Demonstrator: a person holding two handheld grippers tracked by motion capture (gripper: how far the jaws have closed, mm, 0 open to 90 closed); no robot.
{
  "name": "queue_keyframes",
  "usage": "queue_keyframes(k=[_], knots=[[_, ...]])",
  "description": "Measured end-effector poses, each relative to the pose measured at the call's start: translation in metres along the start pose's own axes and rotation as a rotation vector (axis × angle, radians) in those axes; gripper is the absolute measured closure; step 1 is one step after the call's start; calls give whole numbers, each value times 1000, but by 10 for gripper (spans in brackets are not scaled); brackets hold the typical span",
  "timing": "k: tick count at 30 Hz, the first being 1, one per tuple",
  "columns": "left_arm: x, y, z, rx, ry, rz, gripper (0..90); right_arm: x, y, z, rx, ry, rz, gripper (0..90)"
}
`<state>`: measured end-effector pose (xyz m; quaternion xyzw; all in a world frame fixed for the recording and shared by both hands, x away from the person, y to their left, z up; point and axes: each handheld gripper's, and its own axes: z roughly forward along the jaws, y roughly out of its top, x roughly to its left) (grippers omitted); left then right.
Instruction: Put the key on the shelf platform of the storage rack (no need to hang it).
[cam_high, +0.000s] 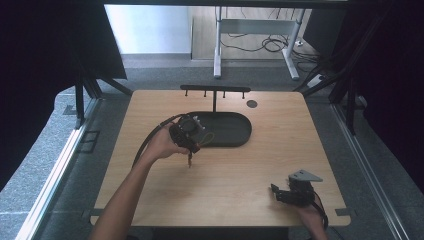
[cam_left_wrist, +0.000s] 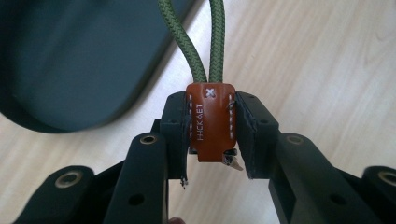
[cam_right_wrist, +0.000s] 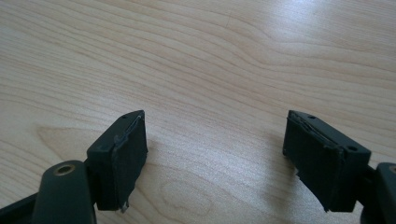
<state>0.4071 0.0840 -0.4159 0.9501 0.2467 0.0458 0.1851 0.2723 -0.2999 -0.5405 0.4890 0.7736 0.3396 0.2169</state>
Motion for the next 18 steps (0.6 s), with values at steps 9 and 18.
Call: queue_keyframes(k=[9,18], knots=[[18,12,-1,0,1,-24,670,0,0,0,0,0,0,219],[40,30,-9,-11,24,-38,671,0,0,0,0,0,1,219]])
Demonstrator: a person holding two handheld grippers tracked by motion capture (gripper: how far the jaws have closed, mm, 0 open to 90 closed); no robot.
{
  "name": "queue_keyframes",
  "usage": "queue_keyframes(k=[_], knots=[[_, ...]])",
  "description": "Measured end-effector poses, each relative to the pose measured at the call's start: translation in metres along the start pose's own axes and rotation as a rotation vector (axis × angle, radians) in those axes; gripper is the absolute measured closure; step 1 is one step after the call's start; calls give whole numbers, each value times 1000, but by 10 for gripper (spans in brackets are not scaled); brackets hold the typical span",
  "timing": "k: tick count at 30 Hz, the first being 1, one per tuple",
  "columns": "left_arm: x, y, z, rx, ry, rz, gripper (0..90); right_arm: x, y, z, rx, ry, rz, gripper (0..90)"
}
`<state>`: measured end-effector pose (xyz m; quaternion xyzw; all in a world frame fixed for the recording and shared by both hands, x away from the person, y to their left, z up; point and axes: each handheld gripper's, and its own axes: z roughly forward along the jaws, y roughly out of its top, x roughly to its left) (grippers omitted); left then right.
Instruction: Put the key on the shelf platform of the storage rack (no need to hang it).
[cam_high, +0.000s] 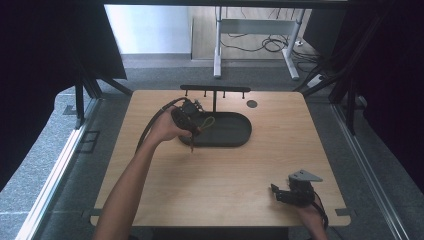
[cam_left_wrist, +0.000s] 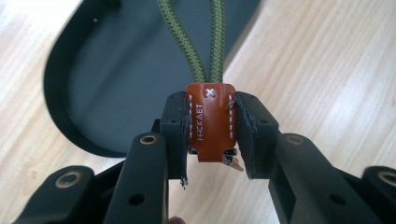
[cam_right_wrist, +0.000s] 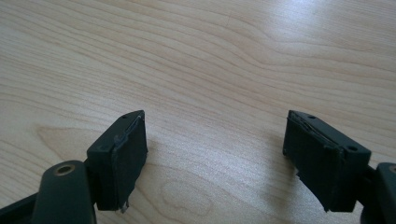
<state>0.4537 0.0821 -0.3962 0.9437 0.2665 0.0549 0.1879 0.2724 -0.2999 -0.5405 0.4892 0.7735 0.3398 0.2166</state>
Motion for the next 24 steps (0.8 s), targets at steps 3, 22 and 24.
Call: queue_keyframes(k=[3,22,24], knots=[[4,6,2,10,9,3,671,0,0,0,0,1,-1,219],[7,28,21,29,-8,21,670,-1,0,0,-2,4,-5,219],[5,27,20,31,-9,24,670,-1,0,0,-1,4,-3,218]])
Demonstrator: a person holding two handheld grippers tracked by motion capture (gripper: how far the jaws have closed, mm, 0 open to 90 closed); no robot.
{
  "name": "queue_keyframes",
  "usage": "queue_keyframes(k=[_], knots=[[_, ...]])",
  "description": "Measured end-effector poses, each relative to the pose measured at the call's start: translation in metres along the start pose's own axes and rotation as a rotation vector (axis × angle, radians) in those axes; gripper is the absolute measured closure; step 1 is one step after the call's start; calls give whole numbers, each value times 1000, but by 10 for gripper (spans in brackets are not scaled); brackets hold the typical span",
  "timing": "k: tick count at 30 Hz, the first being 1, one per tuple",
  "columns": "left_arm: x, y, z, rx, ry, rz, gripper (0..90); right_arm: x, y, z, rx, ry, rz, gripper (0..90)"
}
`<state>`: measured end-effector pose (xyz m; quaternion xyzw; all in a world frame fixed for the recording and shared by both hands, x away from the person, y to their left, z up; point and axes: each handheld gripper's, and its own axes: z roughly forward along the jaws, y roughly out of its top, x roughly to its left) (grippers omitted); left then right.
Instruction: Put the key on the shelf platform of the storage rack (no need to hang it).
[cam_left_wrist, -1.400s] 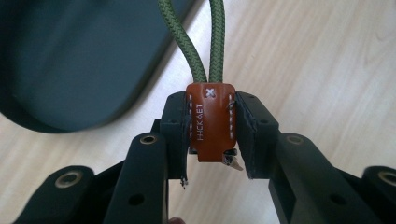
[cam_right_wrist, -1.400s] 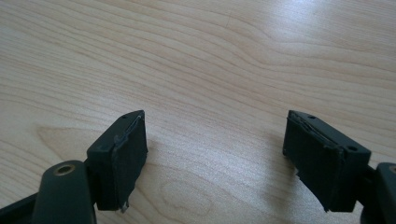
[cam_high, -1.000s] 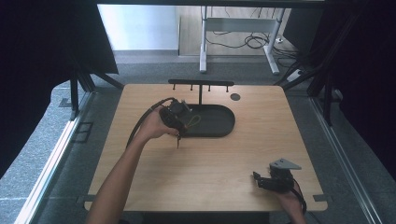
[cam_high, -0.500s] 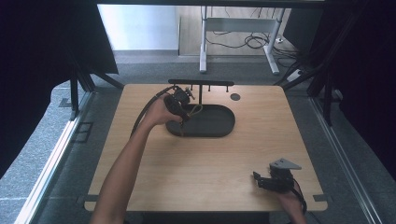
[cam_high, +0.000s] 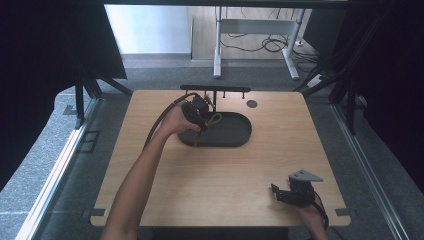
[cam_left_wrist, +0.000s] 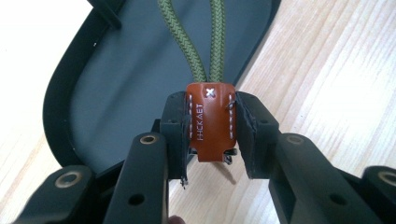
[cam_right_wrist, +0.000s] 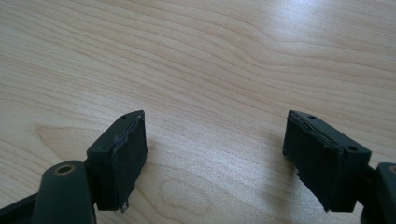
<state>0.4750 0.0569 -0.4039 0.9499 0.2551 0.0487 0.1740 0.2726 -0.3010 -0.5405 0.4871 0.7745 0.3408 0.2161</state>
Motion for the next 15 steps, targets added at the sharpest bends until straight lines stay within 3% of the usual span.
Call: queue_keyframes(k=[3,8,15], knots=[[-2,-1,-4,-6,5,11,670,0,0,0,-1,-1,0,218],[0,-1,-7,-27,18,-8,670,0,0,0,0,-3,0,218],[10,11,1,-21,40,-14,670,0,0,0,0,-2,0,218]])
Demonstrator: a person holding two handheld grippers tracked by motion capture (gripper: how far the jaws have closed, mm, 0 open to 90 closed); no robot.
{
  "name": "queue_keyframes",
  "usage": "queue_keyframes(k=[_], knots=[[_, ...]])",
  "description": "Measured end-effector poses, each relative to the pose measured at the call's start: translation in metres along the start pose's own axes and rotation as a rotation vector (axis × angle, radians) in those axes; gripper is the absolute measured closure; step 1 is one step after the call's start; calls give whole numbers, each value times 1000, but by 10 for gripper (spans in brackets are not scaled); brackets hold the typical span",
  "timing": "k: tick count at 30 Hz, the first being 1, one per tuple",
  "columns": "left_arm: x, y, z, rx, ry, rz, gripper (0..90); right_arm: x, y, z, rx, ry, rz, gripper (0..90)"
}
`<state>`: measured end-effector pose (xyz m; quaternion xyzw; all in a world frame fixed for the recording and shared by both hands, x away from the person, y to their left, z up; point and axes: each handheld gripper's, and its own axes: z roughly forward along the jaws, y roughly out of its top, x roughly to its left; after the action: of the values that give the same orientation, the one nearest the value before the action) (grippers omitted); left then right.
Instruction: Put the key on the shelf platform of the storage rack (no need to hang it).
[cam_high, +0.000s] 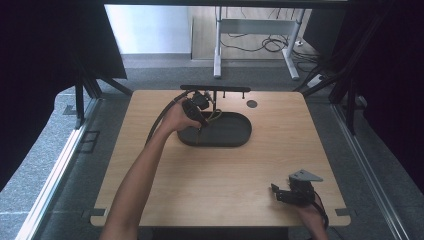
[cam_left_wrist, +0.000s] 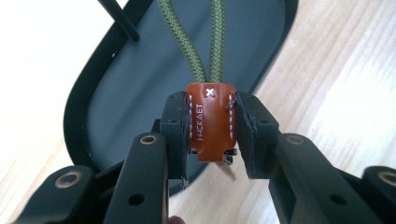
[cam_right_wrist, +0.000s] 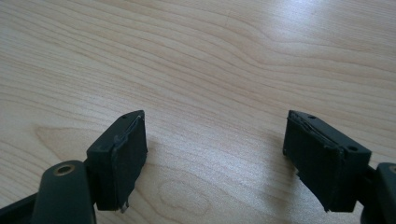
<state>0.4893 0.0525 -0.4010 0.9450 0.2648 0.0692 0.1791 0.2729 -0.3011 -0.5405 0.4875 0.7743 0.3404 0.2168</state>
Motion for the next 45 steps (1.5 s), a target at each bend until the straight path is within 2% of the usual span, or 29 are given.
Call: queue_keyframes(k=[10,14,18,24,29,33,39,45], knots=[[8,20,23,5,7,-11,670,0,0,0,0,0,2,218],[7,19,38,33,28,-2,668,0,0,0,2,-1,4,218],[3,18,49,52,26,12,666,0,0,0,2,-1,3,218],[0,14,54,53,26,11,656,0,0,0,2,-2,3,218],[0,12,55,52,31,-3,629,0,0,0,2,-3,5,218],[-1,10,52,46,31,1,610,0,0,0,2,-3,5,218],[-6,5,37,14,21,7,541,0,0,0,2,-3,3,218],[-14,-7,19,-47,13,-5,486,0,0,0,1,-3,3,218]])
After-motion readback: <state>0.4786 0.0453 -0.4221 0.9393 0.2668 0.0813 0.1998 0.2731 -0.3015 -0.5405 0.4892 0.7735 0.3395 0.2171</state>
